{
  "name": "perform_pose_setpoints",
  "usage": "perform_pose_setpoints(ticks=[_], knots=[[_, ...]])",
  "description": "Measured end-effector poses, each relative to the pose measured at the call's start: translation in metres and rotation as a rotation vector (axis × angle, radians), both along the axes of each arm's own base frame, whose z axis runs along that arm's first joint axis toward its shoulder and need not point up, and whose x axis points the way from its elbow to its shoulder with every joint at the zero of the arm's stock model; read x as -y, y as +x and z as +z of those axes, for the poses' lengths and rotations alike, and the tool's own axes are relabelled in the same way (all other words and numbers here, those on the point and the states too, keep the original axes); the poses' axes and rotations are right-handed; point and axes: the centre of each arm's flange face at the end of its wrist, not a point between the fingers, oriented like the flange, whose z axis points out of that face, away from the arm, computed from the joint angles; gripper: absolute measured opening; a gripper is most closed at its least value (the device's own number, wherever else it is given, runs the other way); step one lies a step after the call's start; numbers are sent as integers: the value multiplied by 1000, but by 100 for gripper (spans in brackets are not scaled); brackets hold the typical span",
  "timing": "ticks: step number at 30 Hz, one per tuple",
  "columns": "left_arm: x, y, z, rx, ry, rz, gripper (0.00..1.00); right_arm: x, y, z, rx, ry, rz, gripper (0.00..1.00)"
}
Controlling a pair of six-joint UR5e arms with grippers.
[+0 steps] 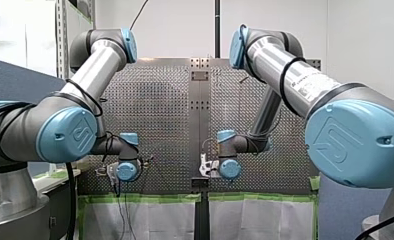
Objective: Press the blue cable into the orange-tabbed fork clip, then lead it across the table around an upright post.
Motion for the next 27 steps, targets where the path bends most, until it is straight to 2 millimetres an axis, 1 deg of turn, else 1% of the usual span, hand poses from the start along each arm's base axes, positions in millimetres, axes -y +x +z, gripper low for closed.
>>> perform_pose_setpoints(ticks=[4,9,11,12,14,15,16,17,21,27], knots=[[-5,3,0,1,-7,2,11,12,-1,6,0,-3,-11,0],[-12,7,1,-2,-9,-15,11,16,-3,8,-11,7,-16,0],[-17,9,0,-14,-1,-20,31,16,-3,8,-14,10,-17,0],[-20,9,-1,-21,4,-22,31,16,-3,8,-15,10,-17,0],[-27,10,-2,-39,17,-24,64,16,-3,8,-16,11,-16,0],[-31,10,-3,-47,22,-25,64,16,-3,8,-16,11,-16,0],[-34,10,-4,-56,26,-25,96,16,-3,8,-16,11,-16,0],[-38,11,-5,-66,29,-28,100,16,-3,8,-16,11,-16,0],[-41,8,-8,-102,20,-41,100,16,-4,8,-16,11,-17,0],[-41,-2,-13,-166,13,-25,100,16,-4,8,-15,12,-16,0]])
